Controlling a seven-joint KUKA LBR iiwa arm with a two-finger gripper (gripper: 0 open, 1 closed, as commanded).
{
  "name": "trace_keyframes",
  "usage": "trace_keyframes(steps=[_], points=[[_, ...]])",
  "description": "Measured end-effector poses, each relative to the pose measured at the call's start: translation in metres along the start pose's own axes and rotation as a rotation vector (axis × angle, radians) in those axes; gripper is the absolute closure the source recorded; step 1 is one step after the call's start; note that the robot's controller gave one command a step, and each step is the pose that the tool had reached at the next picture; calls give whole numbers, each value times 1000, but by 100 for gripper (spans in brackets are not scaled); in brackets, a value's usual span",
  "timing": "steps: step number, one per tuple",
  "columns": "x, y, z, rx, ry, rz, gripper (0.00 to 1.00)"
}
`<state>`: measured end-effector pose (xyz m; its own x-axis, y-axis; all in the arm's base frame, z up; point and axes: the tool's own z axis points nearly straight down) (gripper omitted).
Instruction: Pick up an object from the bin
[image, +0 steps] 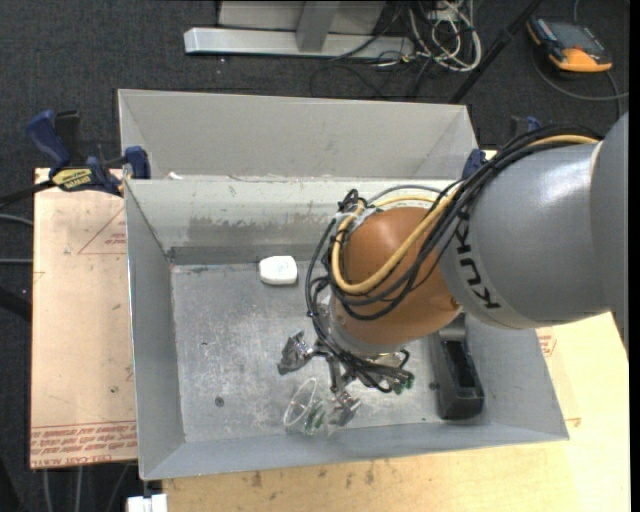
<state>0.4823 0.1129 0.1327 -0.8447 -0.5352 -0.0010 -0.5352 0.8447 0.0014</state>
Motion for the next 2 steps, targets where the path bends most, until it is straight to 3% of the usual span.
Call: trace_keyframes(steps=[1,2], points=[[-1,3,15,-1,3,80,0],[-13,2,54,13,-38,-7,0]])
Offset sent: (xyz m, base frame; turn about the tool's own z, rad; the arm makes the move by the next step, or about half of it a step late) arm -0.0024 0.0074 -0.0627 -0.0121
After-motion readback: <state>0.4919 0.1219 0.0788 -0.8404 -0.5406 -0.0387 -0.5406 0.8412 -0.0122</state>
